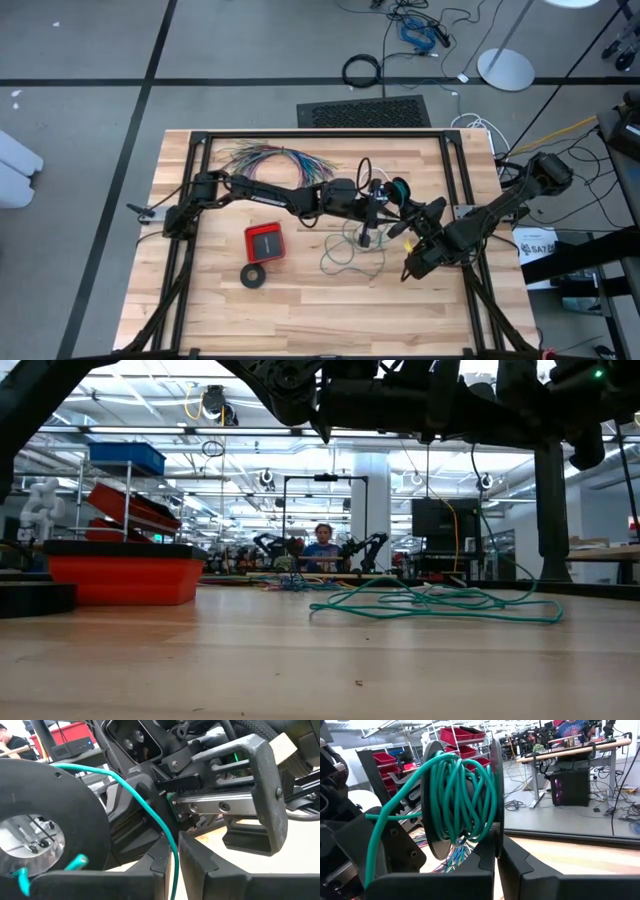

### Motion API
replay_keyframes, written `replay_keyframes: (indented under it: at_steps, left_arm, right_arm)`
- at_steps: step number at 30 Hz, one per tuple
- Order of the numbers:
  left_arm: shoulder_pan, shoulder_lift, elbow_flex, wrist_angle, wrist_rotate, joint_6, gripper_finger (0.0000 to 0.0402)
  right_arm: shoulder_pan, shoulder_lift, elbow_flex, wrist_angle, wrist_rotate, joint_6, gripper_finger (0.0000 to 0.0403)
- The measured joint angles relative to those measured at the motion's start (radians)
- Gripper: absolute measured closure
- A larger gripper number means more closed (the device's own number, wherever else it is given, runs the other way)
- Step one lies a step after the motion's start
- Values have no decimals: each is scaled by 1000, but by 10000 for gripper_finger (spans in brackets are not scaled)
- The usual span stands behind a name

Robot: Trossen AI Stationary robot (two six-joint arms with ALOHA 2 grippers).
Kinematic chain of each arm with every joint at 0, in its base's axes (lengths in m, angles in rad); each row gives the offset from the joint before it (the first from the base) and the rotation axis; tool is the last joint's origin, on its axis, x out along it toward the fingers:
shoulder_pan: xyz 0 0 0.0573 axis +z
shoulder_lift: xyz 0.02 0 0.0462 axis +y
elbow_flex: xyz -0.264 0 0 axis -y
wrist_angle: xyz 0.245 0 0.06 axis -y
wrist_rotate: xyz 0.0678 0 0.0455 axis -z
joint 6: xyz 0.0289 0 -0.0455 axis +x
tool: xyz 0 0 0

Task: Coil cords
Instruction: Coil the green wire onto the spool

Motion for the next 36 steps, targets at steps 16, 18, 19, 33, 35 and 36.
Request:
replay_keyframes:
  at_steps: [16,18,19,33,35,36]
  left_arm:
    - [2,37,-2,-28,-113,-43,360]
    - [0,28,2,1,-126,-49,360]
    - [-2,27,2,8,-126,-41,360]
    - [71,30,0,-126,-14,46,360]
    - [82,30,0,-127,23,46,360]
    - [87,30,0,-123,37,46,360]
  right_arm:
    - [14,-95,4,42,20,-52,402]
    - [14,-113,4,44,22,-71,402]
    - [14,-122,4,43,22,-80,403]
    - [122,-270,33,71,-9,-357,403]
    - [137,-287,48,71,-8,-404,403]
    - [141,-293,56,72,-7,-427,403]
